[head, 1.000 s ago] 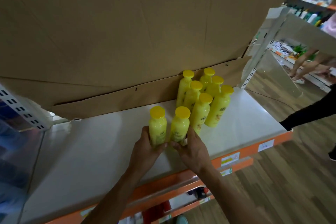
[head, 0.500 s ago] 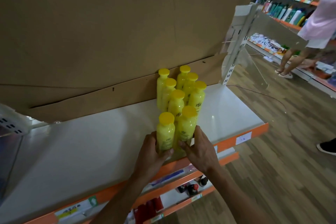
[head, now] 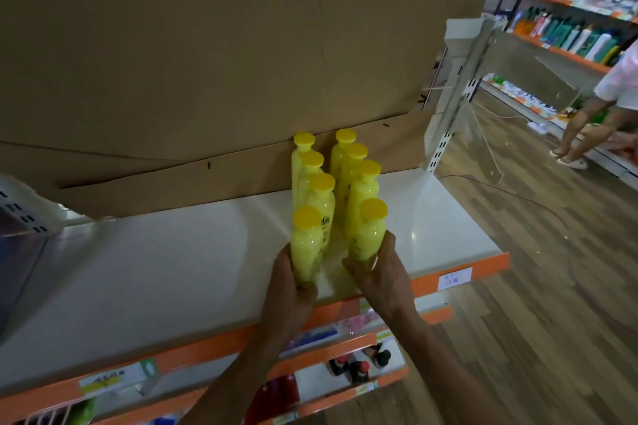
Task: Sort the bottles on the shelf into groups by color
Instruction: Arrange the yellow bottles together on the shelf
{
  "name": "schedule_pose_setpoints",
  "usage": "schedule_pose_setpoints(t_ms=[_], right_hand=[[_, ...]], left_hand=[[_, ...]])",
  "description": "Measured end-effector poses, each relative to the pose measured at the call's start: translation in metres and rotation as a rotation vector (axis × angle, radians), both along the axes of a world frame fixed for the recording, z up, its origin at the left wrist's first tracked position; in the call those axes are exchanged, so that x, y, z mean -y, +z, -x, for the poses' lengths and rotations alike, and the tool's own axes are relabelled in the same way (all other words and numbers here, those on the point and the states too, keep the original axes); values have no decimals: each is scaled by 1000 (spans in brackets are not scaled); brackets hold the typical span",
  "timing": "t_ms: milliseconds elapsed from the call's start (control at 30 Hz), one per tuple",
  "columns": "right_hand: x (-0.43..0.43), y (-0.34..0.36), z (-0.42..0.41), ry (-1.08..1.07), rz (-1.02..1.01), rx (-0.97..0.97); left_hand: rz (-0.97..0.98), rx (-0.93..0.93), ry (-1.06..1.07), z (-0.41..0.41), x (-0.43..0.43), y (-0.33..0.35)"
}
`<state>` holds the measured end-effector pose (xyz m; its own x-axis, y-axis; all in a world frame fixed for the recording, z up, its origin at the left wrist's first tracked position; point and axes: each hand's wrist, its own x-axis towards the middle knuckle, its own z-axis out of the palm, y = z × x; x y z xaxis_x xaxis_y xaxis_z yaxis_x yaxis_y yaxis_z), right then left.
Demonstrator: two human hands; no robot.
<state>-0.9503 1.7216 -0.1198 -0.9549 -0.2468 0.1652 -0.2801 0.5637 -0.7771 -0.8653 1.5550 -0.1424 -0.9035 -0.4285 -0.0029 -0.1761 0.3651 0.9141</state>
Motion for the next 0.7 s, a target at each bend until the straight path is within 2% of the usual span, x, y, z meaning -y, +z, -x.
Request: schedule_pose_setpoints(t_ms=[200, 400, 533, 600, 700], right_hand=[[-9, -9, 4, 132, -13, 28], [-5, -3, 5, -8, 59, 201], [-4, -8, -1, 47, 82, 165], [-11, -13, -1, 114, 60, 127], [-18, -20, 2, 149, 23, 114]], left_hand=[[59, -31, -9, 1, -2, -9], [63, -4, 100, 15, -12, -4], [-15, 14, 33, 10, -16, -6], [22, 23, -33, 5, -12, -10], [50, 10, -16, 4, -11, -11]])
